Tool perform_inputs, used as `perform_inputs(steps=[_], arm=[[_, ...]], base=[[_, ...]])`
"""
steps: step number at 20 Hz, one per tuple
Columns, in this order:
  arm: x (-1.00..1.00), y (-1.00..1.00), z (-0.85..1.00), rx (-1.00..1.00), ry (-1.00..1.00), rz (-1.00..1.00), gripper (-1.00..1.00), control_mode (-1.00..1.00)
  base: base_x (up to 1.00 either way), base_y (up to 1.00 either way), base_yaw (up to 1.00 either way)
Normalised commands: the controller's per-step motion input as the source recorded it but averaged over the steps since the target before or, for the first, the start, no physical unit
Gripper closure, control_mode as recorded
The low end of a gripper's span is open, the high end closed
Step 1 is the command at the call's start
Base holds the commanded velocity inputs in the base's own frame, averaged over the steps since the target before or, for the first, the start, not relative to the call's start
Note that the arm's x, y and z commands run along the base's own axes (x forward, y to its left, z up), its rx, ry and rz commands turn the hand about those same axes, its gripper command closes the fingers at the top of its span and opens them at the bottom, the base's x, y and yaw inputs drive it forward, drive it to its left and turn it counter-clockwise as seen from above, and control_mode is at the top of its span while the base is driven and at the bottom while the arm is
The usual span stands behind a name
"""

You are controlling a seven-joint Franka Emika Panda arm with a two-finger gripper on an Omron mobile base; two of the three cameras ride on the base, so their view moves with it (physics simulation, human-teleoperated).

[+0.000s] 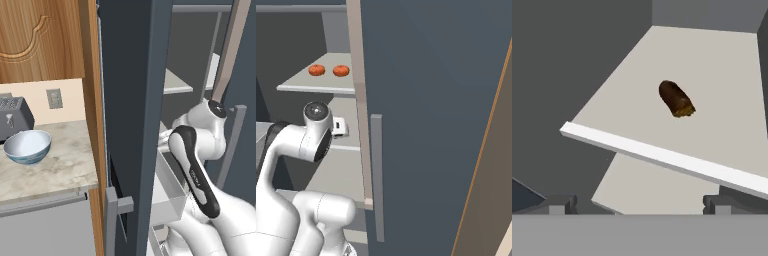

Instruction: Take the squash, sweet potato, and squash from the freezer and place them in the bowl on the counter.

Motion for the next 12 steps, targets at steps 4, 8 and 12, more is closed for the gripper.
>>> perform_inputs(steps=[4, 8, 12], arm=[[0.4, 0.0, 0.0, 0.0, 0.01, 0.0, -1.0, -1.0], [0.36, 0.0, -0.08, 0.0, 0.0, 0.0, -1.0, -1.0], [0.36, 0.0, -0.11, 0.0, 0.0, 0.0, -1.0, -1.0]], base=[[0.0, 0.0, 0.0], [0.0, 0.0, 0.0], [0.0, 0.0, 0.0]])
